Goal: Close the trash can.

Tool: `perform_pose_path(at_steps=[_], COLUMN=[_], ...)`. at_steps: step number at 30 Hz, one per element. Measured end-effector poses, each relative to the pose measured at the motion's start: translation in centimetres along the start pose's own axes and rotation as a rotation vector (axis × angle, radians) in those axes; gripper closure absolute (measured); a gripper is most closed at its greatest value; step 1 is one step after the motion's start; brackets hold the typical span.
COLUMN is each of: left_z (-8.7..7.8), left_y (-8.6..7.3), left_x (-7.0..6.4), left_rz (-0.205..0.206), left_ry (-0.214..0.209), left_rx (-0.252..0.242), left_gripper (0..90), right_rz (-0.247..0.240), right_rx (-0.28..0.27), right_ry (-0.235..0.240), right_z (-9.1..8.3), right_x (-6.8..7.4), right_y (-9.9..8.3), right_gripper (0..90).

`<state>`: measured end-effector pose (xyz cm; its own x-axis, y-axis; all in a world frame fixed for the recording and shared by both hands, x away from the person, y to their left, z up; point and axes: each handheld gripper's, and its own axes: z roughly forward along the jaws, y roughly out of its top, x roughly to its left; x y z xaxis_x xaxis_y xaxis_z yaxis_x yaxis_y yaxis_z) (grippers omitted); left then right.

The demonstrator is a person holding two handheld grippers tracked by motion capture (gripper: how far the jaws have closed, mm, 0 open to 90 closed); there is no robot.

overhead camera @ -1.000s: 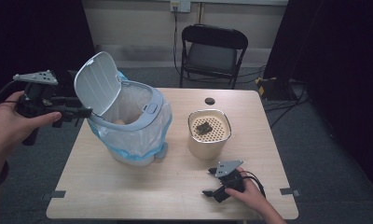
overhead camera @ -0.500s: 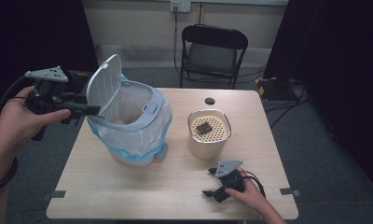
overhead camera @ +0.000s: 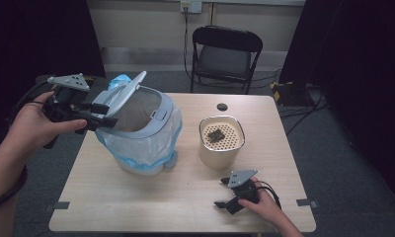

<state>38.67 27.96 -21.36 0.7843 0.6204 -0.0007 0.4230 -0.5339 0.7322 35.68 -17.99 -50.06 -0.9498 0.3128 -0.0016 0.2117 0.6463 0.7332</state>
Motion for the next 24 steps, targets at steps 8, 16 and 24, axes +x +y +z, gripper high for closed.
perform_pose_path(at_steps=[8, 16, 24], left_z=[0.3, 1.2, 1.7], left_y=[0.5, 0.8, 1.2], left_x=[-0.5, -0.9, -0.6], left_rz=[-0.015, -0.043, -0.077], left_ry=[-0.029, -0.063, -0.071], left_rx=[0.006, 0.028, 0.028], left_gripper=[42.5, 44.8, 55.3], right_rz=[0.0, 0.0, 0.0], right_rx=[0.0, 0.0, 0.0], right_ry=[0.0, 0.0, 0.0], right_z=[0.0, 0.0, 0.0], right_x=[0.0, 0.0, 0.0], right_y=[0.0, 0.0, 0.0], right_gripper=[12.9, 12.9, 12.9])
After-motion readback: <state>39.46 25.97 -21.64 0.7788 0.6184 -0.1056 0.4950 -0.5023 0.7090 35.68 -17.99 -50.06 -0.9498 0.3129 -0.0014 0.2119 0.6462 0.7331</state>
